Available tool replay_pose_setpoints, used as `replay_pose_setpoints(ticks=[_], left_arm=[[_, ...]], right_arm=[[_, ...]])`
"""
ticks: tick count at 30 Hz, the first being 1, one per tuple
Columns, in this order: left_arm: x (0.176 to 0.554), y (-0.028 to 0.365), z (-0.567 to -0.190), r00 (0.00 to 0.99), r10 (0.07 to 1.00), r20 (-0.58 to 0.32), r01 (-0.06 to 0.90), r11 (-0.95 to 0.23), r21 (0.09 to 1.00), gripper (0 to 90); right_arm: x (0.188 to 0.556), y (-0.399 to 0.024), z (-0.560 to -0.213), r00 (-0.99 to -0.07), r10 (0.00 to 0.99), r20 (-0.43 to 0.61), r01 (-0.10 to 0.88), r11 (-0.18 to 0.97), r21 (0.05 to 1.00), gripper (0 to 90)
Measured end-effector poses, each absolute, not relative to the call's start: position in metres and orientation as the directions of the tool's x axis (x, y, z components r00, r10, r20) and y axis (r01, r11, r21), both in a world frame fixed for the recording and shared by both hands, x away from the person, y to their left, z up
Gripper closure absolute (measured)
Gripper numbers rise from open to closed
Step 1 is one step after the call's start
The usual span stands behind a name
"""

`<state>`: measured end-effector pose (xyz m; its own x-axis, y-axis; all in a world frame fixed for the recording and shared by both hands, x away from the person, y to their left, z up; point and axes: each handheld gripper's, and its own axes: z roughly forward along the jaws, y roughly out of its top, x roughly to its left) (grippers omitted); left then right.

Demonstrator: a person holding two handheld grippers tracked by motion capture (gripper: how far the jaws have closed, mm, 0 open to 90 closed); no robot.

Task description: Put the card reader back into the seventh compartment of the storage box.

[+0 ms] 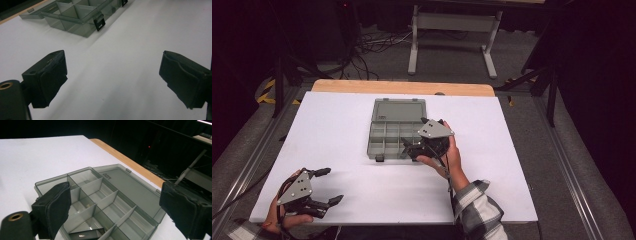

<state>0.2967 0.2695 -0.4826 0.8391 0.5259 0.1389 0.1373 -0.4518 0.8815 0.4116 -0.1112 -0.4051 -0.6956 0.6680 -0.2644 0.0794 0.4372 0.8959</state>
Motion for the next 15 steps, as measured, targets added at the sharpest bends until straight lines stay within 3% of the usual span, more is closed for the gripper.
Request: replay_pose_setpoints(ticks=[15], left_arm=[[0.297, 0.271, -0.482, 0.834, 0.533, 0.143, 0.135, -0.449, 0.883, 8.1]], right_arm=[[0.396, -0.119, -0.395, -0.681, 0.664, -0.308, 0.022, 0.44, 0.898, 12.6]])
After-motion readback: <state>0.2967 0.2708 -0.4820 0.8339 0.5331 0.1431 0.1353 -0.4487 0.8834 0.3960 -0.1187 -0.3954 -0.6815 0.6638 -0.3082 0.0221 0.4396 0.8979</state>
